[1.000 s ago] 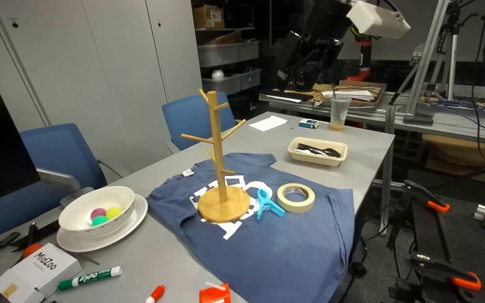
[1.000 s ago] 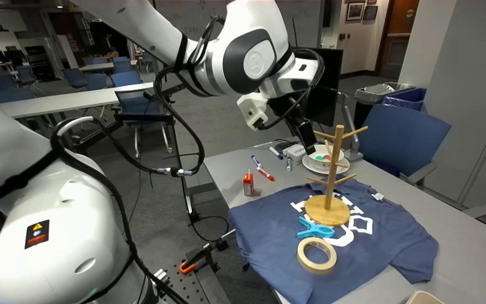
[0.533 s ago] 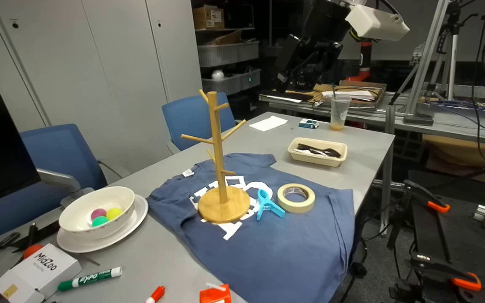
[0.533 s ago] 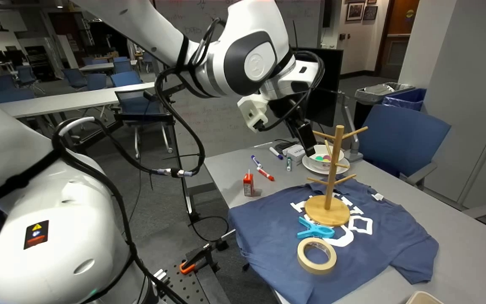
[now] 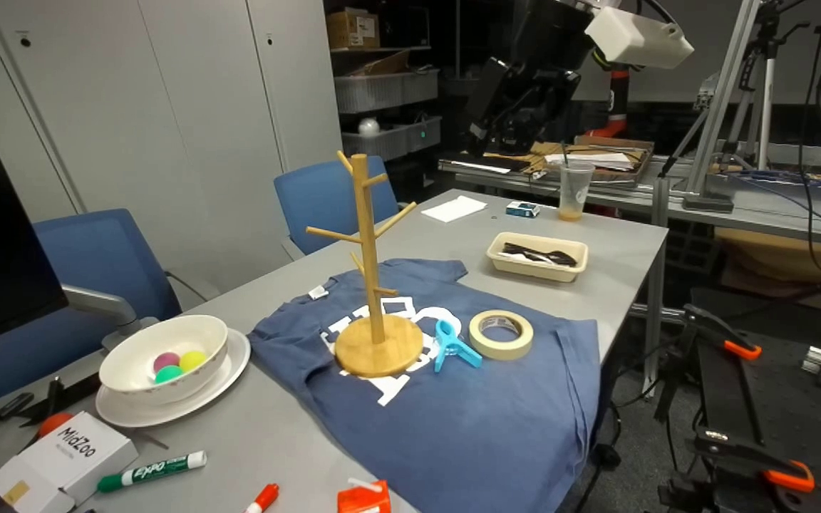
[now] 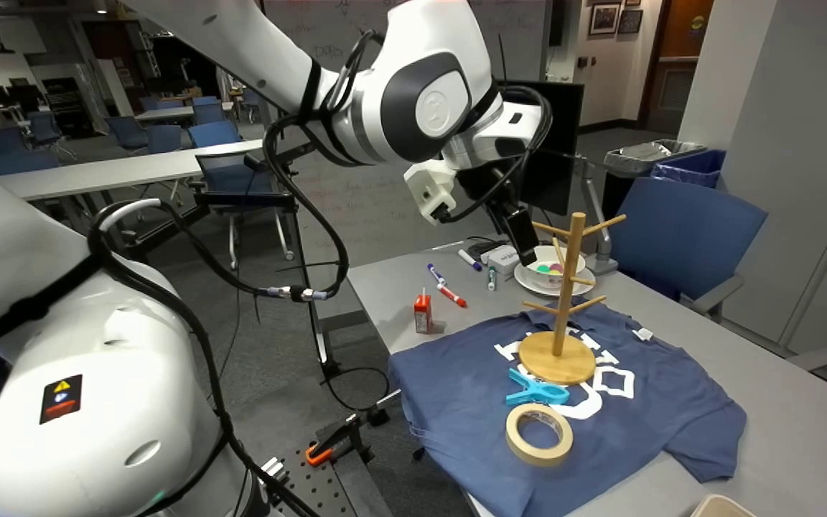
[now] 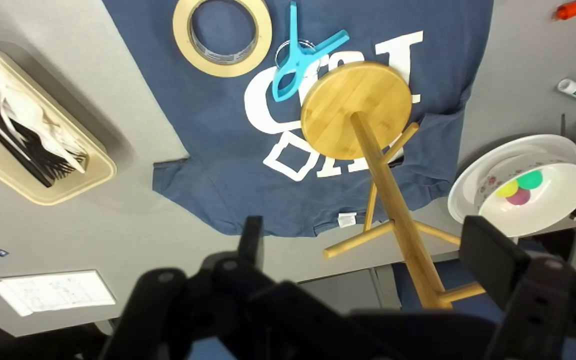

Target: Remove the masking tape from the rack.

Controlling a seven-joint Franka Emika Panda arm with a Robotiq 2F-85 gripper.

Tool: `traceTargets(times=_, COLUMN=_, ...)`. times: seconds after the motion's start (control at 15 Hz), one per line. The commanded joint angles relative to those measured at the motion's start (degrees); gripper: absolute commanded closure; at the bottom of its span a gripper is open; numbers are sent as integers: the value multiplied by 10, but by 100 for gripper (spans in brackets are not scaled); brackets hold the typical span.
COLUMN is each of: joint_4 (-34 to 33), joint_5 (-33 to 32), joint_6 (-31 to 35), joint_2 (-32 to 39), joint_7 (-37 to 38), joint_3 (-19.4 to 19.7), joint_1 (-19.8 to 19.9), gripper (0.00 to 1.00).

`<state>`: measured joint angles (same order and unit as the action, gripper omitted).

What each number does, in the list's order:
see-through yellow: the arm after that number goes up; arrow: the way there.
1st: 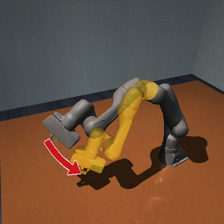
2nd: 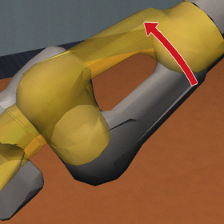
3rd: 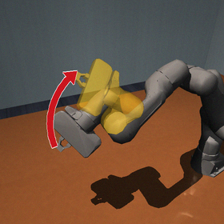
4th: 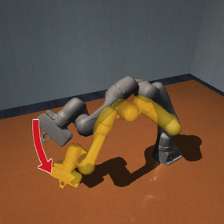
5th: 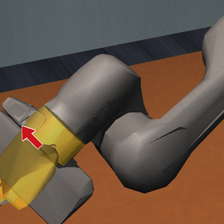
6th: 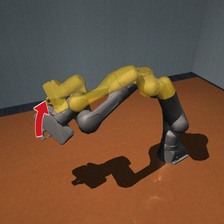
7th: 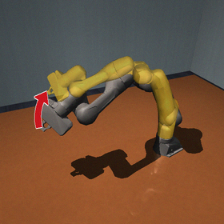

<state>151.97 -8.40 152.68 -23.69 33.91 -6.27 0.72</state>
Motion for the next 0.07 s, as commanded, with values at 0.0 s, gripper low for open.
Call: traceTargets(times=0.0, joint_4=0, joint_5=16, joint_6=0, joint_2=-1, joint_7=-12, joint_3=-18, joint_1=17, gripper=0)
